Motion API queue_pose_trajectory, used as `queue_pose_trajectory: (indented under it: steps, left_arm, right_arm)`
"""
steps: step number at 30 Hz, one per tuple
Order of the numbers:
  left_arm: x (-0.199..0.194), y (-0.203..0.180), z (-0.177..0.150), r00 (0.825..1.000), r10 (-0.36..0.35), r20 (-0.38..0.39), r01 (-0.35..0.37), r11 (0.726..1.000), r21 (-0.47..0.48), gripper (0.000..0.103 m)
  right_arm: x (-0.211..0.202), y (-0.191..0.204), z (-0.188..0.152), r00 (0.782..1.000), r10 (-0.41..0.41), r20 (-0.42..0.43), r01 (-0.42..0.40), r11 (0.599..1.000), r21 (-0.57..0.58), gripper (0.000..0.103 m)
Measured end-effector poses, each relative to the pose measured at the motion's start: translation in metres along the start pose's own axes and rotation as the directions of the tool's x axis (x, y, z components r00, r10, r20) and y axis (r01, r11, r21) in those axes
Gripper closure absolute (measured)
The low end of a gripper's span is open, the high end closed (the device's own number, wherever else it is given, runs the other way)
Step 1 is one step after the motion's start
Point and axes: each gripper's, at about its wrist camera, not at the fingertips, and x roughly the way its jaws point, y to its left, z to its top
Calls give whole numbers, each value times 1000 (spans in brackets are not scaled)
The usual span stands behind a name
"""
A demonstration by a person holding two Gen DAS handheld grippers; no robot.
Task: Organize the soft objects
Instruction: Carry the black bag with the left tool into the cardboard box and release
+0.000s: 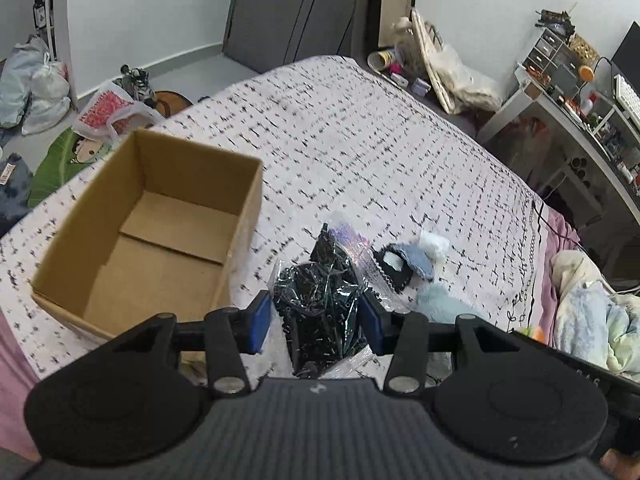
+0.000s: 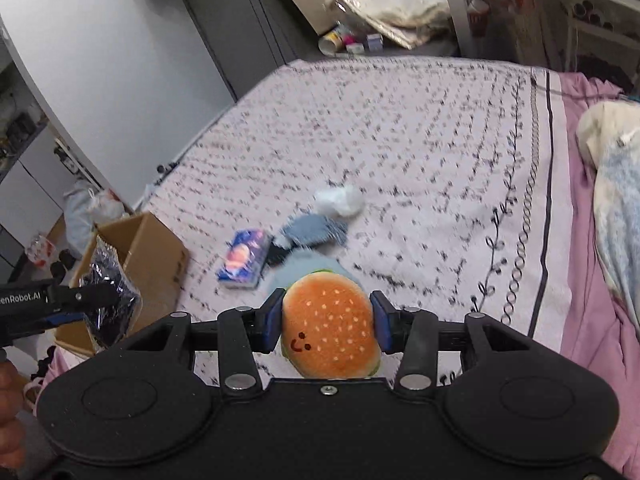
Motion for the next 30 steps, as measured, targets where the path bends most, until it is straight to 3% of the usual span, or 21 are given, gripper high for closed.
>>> queue_pose_trajectory:
  steps: [15, 30]
  left_arm:
    - [-16, 45, 27, 997, 27, 76, -24, 999, -37, 57]
    - [3, 97, 67, 988, 87, 126, -68, 987, -149, 57]
  right_arm:
    - [-7, 35, 17, 990, 99, 98, -95, 995, -41, 59]
    - [15, 63, 22, 981, 170, 99, -166, 985, -38, 59]
